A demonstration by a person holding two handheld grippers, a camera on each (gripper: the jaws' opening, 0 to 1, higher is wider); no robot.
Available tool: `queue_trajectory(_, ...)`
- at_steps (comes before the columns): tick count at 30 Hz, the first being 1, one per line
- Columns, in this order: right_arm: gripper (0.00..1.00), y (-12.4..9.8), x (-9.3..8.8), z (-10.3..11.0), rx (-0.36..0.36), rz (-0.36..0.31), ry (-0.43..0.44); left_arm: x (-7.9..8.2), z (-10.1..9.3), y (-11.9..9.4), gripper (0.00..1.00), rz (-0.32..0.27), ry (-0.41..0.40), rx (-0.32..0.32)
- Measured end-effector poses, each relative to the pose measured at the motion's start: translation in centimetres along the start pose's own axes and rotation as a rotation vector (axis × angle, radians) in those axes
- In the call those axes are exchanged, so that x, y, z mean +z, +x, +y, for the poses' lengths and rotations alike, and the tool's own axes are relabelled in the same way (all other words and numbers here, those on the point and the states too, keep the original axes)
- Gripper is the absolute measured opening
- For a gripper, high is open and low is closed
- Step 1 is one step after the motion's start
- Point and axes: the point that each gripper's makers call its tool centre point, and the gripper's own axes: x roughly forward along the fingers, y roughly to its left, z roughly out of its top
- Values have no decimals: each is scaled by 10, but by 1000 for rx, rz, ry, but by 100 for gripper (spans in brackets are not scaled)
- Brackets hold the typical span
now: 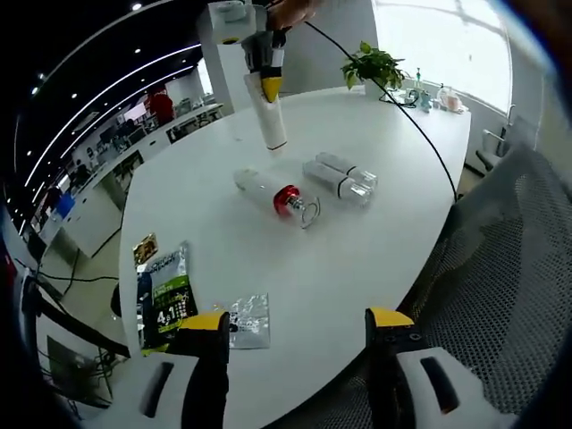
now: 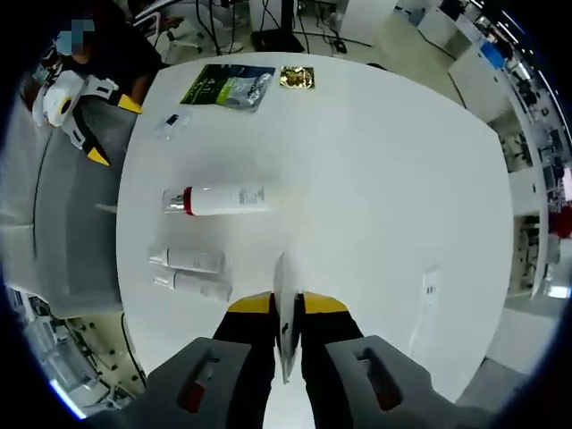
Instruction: Arrange the skincare products in the storage area until every visible bottle or jar stands upright without overlapping.
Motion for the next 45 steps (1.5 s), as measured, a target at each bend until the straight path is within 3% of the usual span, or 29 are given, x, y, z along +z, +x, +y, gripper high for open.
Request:
queue_trajectory(15,8,6,-6,-11,4,-7,41,-1,1,0,61,5,11,3)
queue_trajectory(24,11,8,-17,-16,-8,34,2,-2,2,1,61,9,18,7)
queue_trajectory(32,13,6,-14,-15,-6,11,-25,-1,1,1,61,7,17,6)
queue_trajectory(35,19,5,-11,-16,-12,-10,-6,-1,1,1,61,7,16,6)
queue_trajectory(40,39,3,-14,-21,-41,-2,-5,-2,1,1,61,9,18,7)
queue_trajectory(43,48,-6,-13,-27,-99,-26,-3,-2,1,1,61,8,17,6)
queue_trajectory(45,59,-16,-12,-30,-147,-50,-11,-1,1,1,61,6,16,4)
